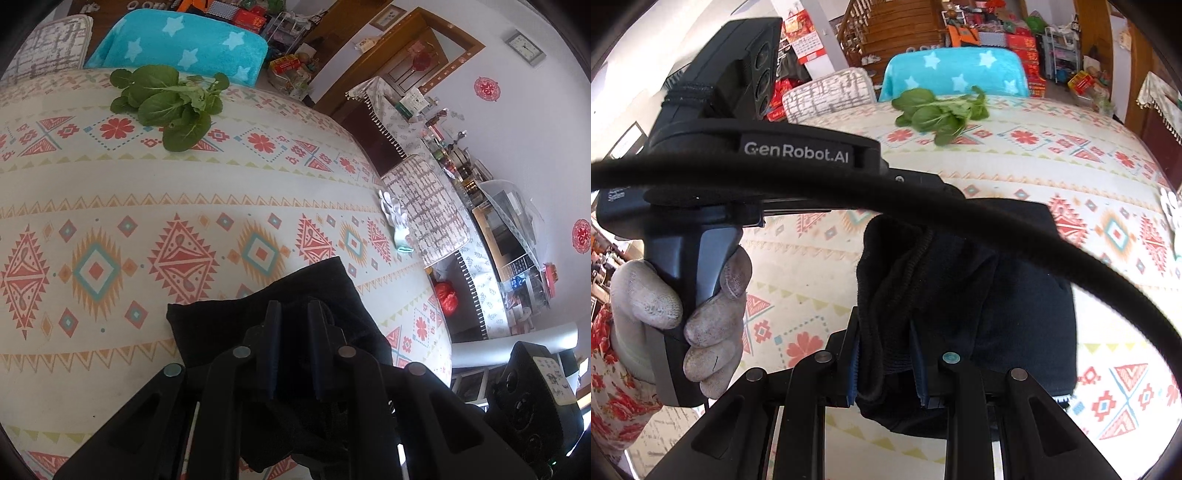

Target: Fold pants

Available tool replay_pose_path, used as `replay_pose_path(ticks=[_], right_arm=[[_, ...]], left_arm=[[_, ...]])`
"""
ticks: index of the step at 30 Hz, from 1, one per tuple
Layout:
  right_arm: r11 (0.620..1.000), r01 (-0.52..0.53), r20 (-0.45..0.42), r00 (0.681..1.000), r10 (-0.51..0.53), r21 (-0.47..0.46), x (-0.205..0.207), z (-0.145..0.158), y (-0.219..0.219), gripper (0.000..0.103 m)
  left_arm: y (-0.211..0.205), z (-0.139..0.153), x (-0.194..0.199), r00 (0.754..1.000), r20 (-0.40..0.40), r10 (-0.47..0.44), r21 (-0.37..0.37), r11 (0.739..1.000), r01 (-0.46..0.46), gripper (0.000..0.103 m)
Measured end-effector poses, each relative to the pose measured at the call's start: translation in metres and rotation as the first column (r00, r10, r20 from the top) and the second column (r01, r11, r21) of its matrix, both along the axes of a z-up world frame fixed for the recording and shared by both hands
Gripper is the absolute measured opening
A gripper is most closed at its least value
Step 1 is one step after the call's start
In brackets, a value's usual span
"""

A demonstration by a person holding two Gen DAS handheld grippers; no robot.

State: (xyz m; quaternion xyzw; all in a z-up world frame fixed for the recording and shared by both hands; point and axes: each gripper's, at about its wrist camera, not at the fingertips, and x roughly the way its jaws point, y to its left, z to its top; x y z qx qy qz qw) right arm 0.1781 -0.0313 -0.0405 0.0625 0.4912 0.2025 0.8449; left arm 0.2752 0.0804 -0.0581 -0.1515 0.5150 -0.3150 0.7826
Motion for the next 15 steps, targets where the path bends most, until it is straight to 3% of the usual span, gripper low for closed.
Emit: replay_pose_path(ticks=[7,10,14,15], right_arm=[[1.000,0.000,-0.051,0.999,-0.001,-0.023,0.025,-0.022,0.019,0.026],[1.000,-0.009,-0.072,0.997,0.008,-0.020,0.026,-0.031,0.022,0.034],[0.998,-0.053,-0.105,0.993,0.056,0.029,0.031,-0.040,0.032,0.070],[0.998,-0.062,-0.103,0.993,0.065,0.032,0.028,-0.039,0.034,0.070]], left_arm=[[0.017,-0.020,0.014,0.997,-0.054,0.056,-0.008,0.998,-0.057,0.014],[0.028,-0.027,0.017,0.993,-0.072,0.095,-0.004,0.995,-0.095,0.015],[0.051,-0.025,0.018,0.985,-0.066,0.161,0.013,0.987,-0.160,0.017],[0.057,-0.024,0.017,0.982,-0.062,0.177,0.021,0.984,-0.176,0.020]])
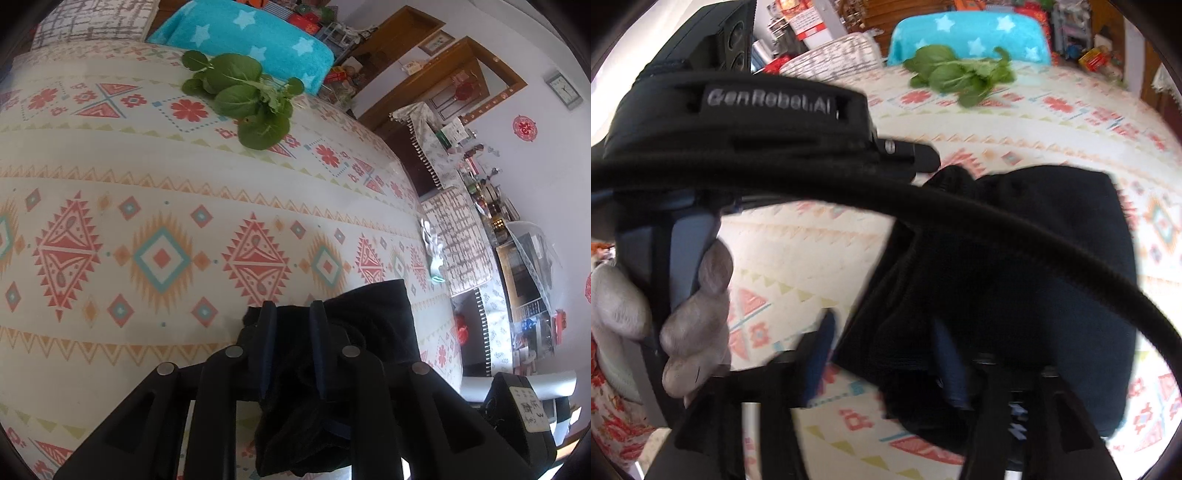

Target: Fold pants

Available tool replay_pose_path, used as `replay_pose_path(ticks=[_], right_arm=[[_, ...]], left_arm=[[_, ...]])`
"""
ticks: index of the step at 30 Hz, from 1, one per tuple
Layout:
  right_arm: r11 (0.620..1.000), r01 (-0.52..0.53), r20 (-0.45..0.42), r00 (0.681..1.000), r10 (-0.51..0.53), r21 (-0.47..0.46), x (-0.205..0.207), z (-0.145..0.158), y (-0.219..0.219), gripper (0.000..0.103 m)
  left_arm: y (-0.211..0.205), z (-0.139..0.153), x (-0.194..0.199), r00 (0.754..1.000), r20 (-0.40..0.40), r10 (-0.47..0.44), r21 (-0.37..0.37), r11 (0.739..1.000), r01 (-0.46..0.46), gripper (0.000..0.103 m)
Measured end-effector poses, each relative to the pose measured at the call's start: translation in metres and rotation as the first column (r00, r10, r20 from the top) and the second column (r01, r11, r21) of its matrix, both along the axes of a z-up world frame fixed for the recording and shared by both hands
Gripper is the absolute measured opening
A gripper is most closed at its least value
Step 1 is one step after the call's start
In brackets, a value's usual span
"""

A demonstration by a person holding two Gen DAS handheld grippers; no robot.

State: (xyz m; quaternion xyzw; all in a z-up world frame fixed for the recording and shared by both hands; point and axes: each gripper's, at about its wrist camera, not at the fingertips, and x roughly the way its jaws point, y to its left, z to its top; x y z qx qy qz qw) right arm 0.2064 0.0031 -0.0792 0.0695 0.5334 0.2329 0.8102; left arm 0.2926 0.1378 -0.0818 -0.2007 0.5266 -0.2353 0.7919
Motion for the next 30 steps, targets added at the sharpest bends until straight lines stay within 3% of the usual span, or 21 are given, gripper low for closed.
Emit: replay_pose_path(ticks=[5,8,11,15,22,26,28,30], right_arm=[[1.000,-0.008,0.071,0.997,0.006,0.023,-0.010,0.033,-0.015,0.070],[0.997,0.078,0.133,0.988,-0.077,-0.003,-0.007,0.057,-0.047,0.070],[0.985,0.153,0.142,0.980,-0.140,-0.084,0.017,0.063,-0.064,0.070],[0.967,0.134,0.137,0.985,-0.105,-0.218,0.047,0.048,-0.045,0.070],[0.941,0.003,0.059,0.998,0.018,-0.337,0.082,0.003,0.016,0.071],[0.889,-0.072,0.040,0.994,0.101,-0.451,0.083,-0.020,0.042,0.079],[0.899,-0.084,0.057,0.991,0.120,-0.431,0.080,-0.016,0.038,0.079],[0.953,-0.054,0.096,0.992,0.086,-0.297,0.076,0.009,0.016,0.077]], left_arm=[[0.031,0.018,-0.019,0.997,0.055,0.057,0.040,0.997,-0.059,0.025],[0.040,0.024,-0.039,0.994,0.084,0.072,0.052,0.996,-0.077,0.030],[0.034,0.019,-0.061,0.994,0.086,0.065,0.051,0.996,-0.069,0.031],[0.019,0.001,-0.082,0.998,0.046,0.053,0.045,0.997,-0.055,0.031],[0.006,-0.010,-0.108,0.999,0.026,0.035,0.040,0.999,-0.036,0.031],[0.010,-0.010,-0.115,0.999,0.023,0.047,0.040,0.998,-0.048,0.031],[0.012,-0.008,-0.117,0.998,0.030,0.052,0.051,0.997,-0.053,0.031],[0.015,-0.005,-0.117,0.998,0.036,0.054,0.052,0.997,-0.056,0.032]])
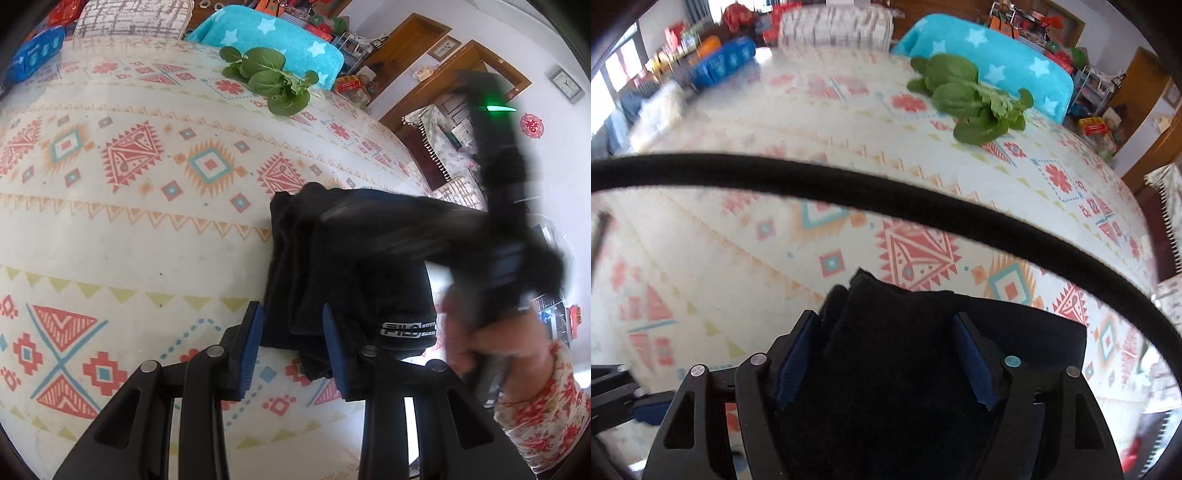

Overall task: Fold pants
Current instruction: 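Lay the folded pants flat on the table and open both grippers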

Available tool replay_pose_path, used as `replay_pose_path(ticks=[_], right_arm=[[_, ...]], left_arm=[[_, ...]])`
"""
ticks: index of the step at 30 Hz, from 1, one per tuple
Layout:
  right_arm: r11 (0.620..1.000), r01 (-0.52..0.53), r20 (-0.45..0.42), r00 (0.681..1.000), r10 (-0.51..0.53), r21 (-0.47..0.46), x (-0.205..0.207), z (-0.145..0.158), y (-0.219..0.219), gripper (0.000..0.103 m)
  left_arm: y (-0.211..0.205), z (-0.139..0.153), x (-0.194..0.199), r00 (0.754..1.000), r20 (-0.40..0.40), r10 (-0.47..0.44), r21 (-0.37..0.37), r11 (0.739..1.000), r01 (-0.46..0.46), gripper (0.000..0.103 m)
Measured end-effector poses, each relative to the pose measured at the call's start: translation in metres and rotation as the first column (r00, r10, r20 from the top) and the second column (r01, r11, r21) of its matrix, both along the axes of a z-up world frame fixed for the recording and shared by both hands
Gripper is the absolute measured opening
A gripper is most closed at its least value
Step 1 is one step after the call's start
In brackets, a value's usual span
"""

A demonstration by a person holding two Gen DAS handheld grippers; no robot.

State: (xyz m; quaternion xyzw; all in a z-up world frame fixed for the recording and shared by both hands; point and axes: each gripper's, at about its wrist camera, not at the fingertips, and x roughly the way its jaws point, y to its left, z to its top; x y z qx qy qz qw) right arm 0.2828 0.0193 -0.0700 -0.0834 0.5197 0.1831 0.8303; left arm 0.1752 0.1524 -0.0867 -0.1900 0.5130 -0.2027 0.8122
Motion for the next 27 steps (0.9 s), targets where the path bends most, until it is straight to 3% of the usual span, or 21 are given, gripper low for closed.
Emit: replay_pose_path(ticks=[2,6,9,13,17,18,20,22,24,27], right_arm=[[0.993,0.053,0.046,0.997,-0.058,0.105,-0.008,0.028,-0.027,0.077],[0.979,0.170,0.112,0.977,-0.183,0.115,-0.025,0.053,-0.079,0.077],[0.970,0.227,0.076,0.969,-0.233,0.081,-0.029,0.040,-0.100,0.077],[0.959,0.283,-0.006,0.959,-0.283,-0.029,-0.020,-0.001,-0.106,0.077],[0.946,0.317,-0.061,0.945,-0.321,-0.064,-0.013,-0.036,-0.109,0.077],[0.945,0.319,-0.065,0.944,-0.323,-0.066,-0.012,-0.038,-0.110,0.081],[0.945,0.318,-0.069,0.944,-0.323,-0.076,-0.010,-0.039,-0.114,0.087],[0.948,0.317,-0.082,0.944,-0.318,-0.034,-0.010,-0.031,-0.120,0.086],[0.936,0.349,-0.039,0.937,-0.348,0.040,-0.024,-0.009,-0.134,0.086],[0.932,0.356,0.013,0.934,-0.357,0.068,-0.053,0.010,-0.141,0.086]], left_arm=[[0.000,0.004,0.000,1.000,0.007,0.001,-0.007,1.000,-0.001,0.032],[-0.019,0.015,0.006,0.999,0.038,-0.038,-0.015,0.999,0.039,0.035],[-0.043,0.013,0.012,0.995,0.055,-0.079,0.028,0.997,0.077,0.037],[-0.071,-0.003,0.016,0.993,0.034,-0.116,0.101,0.989,0.112,0.037],[-0.081,-0.016,0.018,0.992,-0.001,-0.126,0.129,0.984,0.125,0.037],[-0.081,-0.017,0.018,0.993,-0.008,-0.121,0.134,0.984,0.121,0.037],[-0.080,-0.014,0.017,0.993,-0.012,-0.114,0.128,0.985,0.114,0.037],[-0.077,-0.005,0.013,0.995,0.004,-0.104,0.122,0.987,0.103,0.037],[-0.074,0.004,0.011,0.995,0.027,-0.092,0.115,0.989,0.088,0.041],[-0.073,0.005,0.015,0.997,0.039,-0.070,0.142,0.988,0.064,0.045]])
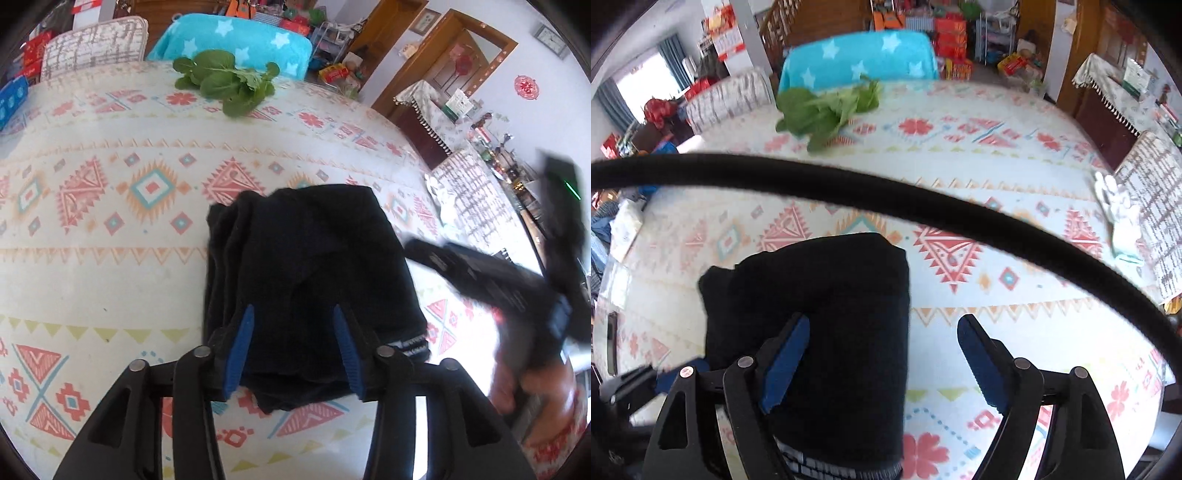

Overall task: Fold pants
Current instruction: 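Lay the folded pants flat on the table and open both grippers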

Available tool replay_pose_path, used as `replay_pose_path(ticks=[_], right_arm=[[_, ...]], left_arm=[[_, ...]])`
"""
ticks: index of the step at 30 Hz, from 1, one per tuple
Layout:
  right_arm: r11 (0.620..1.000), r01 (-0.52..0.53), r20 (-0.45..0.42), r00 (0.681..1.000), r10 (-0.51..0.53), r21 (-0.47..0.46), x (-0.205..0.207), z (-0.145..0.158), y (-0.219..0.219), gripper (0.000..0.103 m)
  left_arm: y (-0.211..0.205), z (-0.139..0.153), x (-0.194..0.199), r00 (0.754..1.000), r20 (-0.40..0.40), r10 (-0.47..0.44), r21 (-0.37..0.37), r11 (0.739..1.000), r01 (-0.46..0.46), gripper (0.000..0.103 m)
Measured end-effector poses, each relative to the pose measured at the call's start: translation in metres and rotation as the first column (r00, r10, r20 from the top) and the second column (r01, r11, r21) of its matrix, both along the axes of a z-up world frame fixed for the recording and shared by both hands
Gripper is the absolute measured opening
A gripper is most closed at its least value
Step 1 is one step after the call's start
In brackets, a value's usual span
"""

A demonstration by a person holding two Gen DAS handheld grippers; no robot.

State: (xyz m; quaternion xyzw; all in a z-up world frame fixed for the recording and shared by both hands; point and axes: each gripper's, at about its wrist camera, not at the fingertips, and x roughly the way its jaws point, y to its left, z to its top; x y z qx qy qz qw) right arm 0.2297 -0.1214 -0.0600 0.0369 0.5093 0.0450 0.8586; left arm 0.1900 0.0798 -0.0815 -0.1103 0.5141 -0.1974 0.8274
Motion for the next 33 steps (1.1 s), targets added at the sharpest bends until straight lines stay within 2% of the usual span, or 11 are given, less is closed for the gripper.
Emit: replay_pose_path(ticks=[3,5,8,10,19,26,33], right_arm=[[1.000,0.007,0.000,1.000,-0.007,-0.015,-0.030,-0.002,-0.003,0.086],[0.999,-0.005,-0.027,1.000,0.003,-0.052,-0.044,-0.018,0.001,0.086],[0.994,-0.011,-0.063,0.998,0.004,-0.109,-0.048,-0.043,0.007,0.086],[0.992,-0.005,-0.068,0.998,-0.003,-0.123,-0.047,-0.048,0.007,0.087],[0.994,0.073,-0.031,0.997,-0.076,-0.078,-0.064,-0.027,-0.006,0.087],[0.987,0.152,-0.029,0.988,-0.154,-0.051,-0.081,-0.029,-0.007,0.087],[0.991,0.123,-0.019,0.992,-0.124,-0.046,-0.089,-0.025,-0.005,0.087]], left_arm=[[0.001,-0.013,0.007,0.999,-0.031,0.029,0.027,0.999,-0.028,0.045],[0.001,-0.024,0.010,0.998,-0.055,0.034,0.056,0.998,-0.031,0.045],[-0.003,-0.034,0.009,0.997,-0.072,0.022,0.083,0.996,-0.016,0.045],[-0.005,-0.032,0.006,0.998,-0.058,0.013,0.095,0.995,-0.007,0.045],[0.003,-0.005,-0.031,1.000,0.025,0.003,0.111,0.994,-0.006,0.049],[0.006,-0.003,-0.052,0.999,0.032,0.006,0.164,0.986,-0.011,0.050],[0.003,0.014,-0.075,0.995,0.084,0.050,0.224,0.972,-0.068,0.051]])
